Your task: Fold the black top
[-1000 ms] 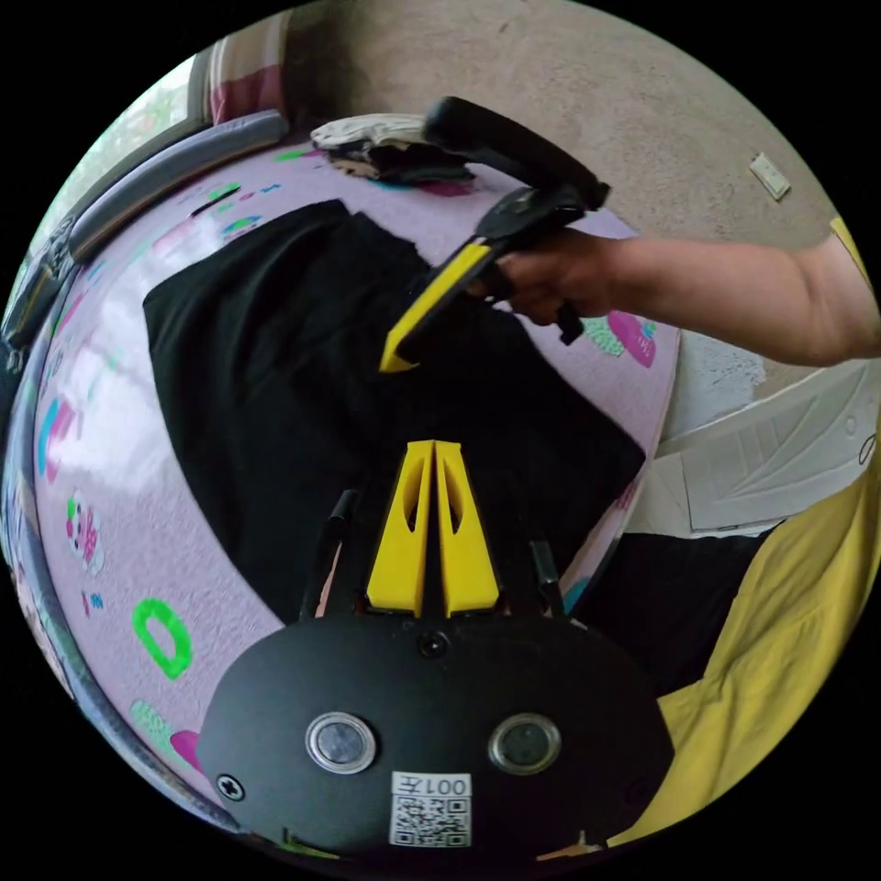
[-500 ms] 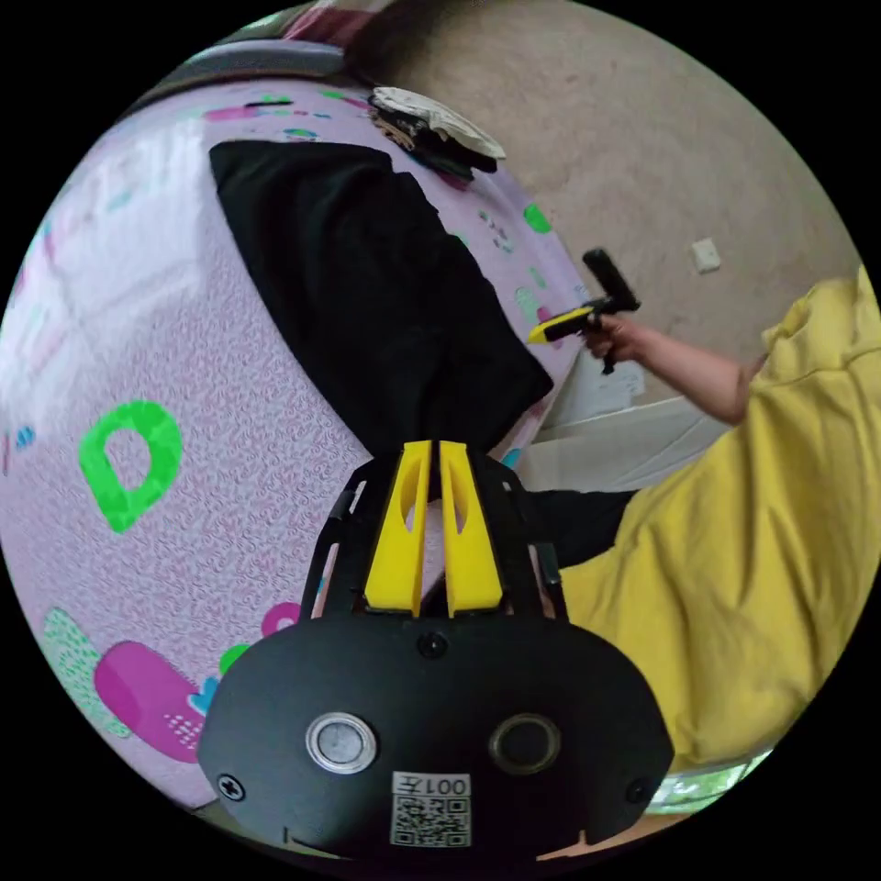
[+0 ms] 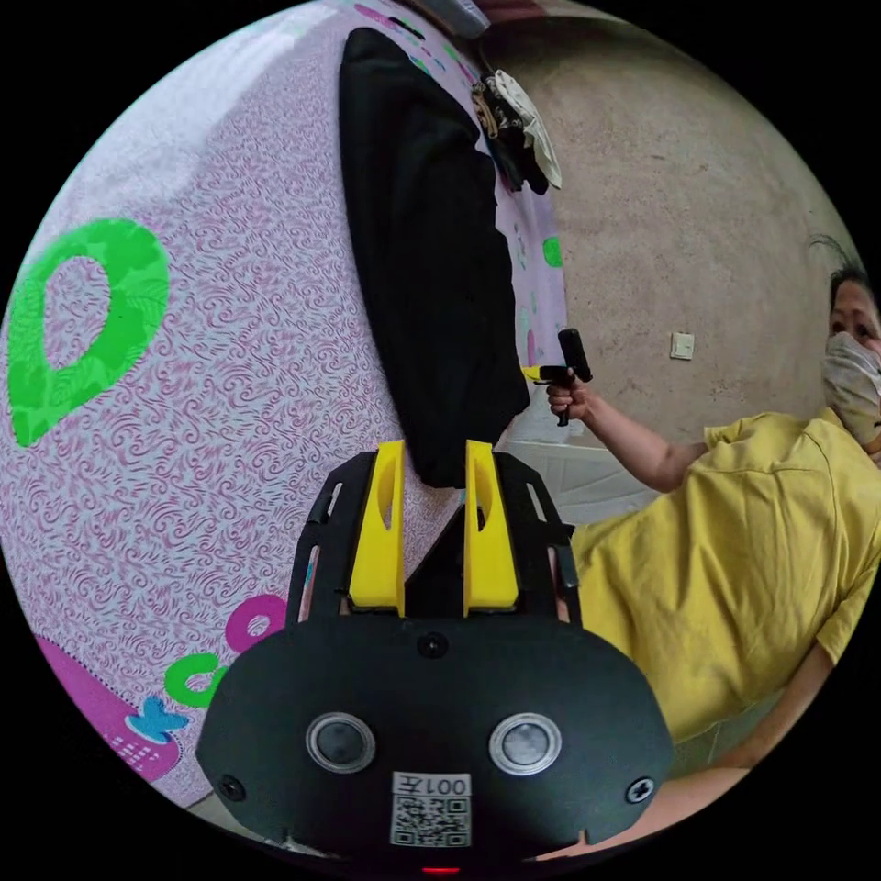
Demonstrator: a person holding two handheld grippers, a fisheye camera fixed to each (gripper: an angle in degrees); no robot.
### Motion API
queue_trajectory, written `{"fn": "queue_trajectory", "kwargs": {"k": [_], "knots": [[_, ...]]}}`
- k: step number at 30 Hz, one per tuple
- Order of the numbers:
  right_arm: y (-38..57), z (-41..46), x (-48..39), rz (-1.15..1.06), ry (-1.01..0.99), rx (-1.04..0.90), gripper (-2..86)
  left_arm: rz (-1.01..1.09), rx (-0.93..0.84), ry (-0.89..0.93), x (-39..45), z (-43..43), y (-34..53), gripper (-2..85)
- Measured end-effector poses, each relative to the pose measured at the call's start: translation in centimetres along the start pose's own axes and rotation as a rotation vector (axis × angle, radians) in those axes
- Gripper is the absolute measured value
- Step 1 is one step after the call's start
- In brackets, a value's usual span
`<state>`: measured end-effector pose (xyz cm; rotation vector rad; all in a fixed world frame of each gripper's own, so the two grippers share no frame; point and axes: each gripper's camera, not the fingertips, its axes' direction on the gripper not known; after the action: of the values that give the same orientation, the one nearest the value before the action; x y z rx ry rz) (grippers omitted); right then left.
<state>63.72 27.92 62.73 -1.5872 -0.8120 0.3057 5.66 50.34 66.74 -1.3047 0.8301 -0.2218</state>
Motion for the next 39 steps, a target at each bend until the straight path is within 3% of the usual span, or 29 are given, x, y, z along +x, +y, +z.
{"fn": "queue_trajectory", "kwargs": {"k": [11, 15, 24, 31, 35, 39], "knots": [[-1.4, 1.9, 2.0, -0.071, -0.125, -0.088, 6.8, -0.042, -0.039, 0.066, -3.2, 0.6, -0.8, 5.7], [-1.1, 1.9, 1.7, -0.127, -0.067, -0.073, 3.5, -0.043, -0.074, 0.079, -3.7, 0.7, -0.9, 3.7], [1.0, -0.8, -0.4, -0.251, -0.052, -0.041, 0.2, 0.088, -0.039, 0.016, -1.0, -2.6, 1.0, -0.9], [5.8, -1.5, -2.9, -0.258, -0.138, -0.144, -0.1, 0.028, -0.089, 0.136, 2.1, -3.9, 6.5, -1.0], [6.1, -4.5, -7.0, -0.349, -0.187, -0.067, -0.1, 0.017, 0.064, 0.284, 4.2, -7.2, 7.8, -1.0], [1.4, -7.9, -11.7, -0.513, -0.165, 0.011, -0.1, 0.099, 0.209, 0.314, 5.3, -11.0, 5.6, -0.9]]}}
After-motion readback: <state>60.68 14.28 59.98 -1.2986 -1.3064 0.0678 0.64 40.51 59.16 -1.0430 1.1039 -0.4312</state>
